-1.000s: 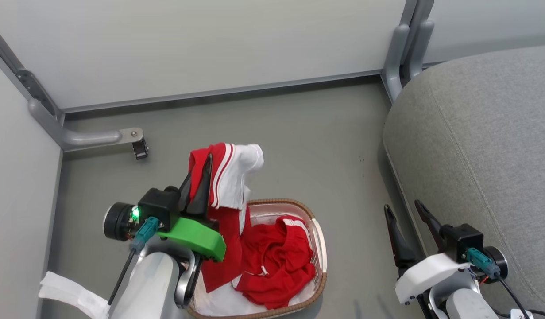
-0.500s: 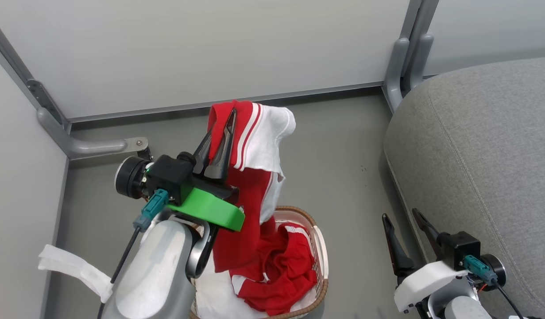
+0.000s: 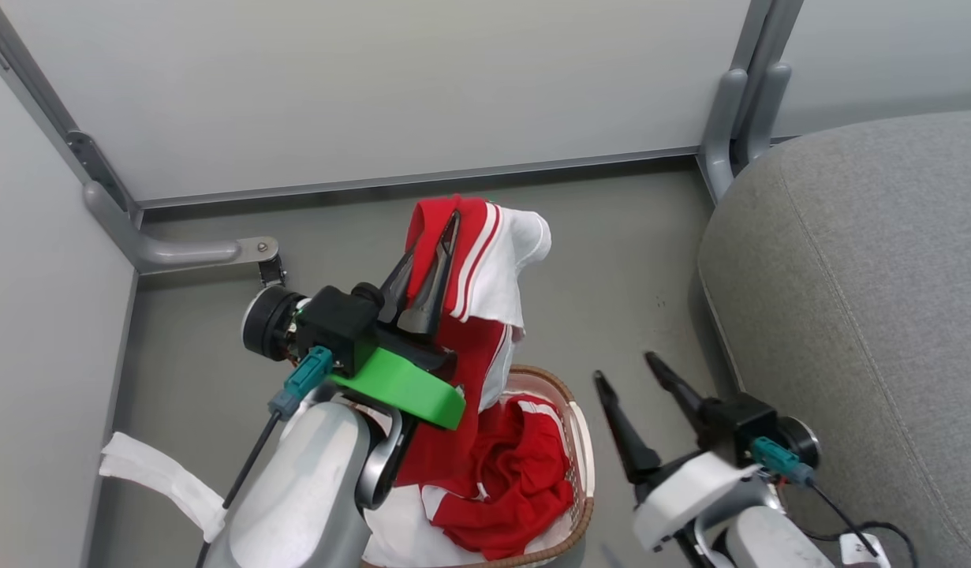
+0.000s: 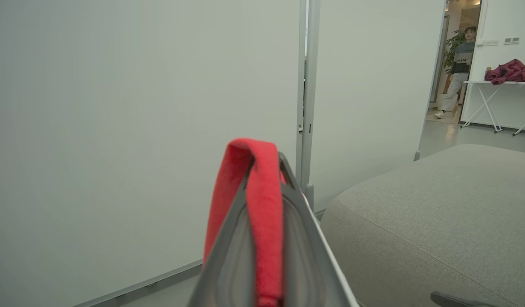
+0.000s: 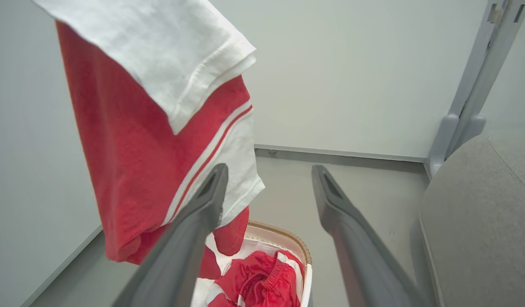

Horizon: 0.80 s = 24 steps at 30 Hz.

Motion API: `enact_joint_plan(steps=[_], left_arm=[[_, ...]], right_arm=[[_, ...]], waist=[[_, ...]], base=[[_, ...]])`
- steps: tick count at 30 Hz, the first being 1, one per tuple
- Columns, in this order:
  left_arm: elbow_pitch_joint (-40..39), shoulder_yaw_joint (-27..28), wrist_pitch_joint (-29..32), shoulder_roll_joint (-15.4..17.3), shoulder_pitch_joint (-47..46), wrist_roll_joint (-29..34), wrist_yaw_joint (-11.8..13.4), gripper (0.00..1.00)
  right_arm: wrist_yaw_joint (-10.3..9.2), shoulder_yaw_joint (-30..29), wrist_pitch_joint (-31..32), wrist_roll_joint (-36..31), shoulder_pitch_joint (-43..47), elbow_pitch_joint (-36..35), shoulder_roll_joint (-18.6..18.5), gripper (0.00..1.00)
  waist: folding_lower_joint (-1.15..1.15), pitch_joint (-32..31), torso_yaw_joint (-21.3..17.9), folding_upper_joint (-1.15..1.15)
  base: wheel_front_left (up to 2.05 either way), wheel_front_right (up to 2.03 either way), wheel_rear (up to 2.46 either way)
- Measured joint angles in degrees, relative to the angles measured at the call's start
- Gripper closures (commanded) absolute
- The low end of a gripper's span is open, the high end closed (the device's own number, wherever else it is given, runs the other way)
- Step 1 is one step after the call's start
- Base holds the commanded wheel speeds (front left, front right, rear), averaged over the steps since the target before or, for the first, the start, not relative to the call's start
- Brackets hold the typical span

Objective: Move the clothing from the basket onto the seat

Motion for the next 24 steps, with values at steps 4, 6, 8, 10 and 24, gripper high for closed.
enact_joint_plan(steps=[4, 6, 8, 10, 24], left_arm=[[0.03, -1.36, 0.0, 0.0, 0.01, -0.87, 0.43, 1.0], [0.01, -2.09, 0.0, 0.01, 0.01, -1.22, 0.52, 1.0], [-0.08, -2.86, 0.0, -0.01, -0.04, -1.71, 0.7, 1.0], [-0.25, -3.52, 0.0, 0.01, -0.34, -2.15, 0.92, 1.0], [-4.16, -10.81, 0.0, -0.02, -3.13, -6.42, 2.27, 1.0]], right_arm=[[0.01, 5.7, 0.0, 2.52, -2.71, 1.16, 0.02, 0.0], [0.0, 8.13, 0.0, 3.63, -4.16, 1.94, 0.02, 0.0], [0.0, 10.28, 0.0, 4.6, -5.42, 2.82, 0.01, 0.0], [0.0, 12.35, 0.0, 5.2, -6.76, 3.59, 0.01, 0.0], [0.0, 16.63, 0.0, 5.9, -11.47, 6.7, 0.01, 0.0]], waist=[[0.0, -0.14, 0.71, 0.0], [0.0, -0.21, 1.06, 0.0], [0.0, -0.27, 1.4, 0.0], [0.0, -0.28, 1.78, 0.0], [0.0, -0.2, 3.81, 0.0]], base=[[0.0, 0.0, 0.0], [0.0, 0.0, 0.0], [0.0, 0.0, 0.0], [0.0, 0.0, 0.0], [0.0, 0.0, 0.0]])
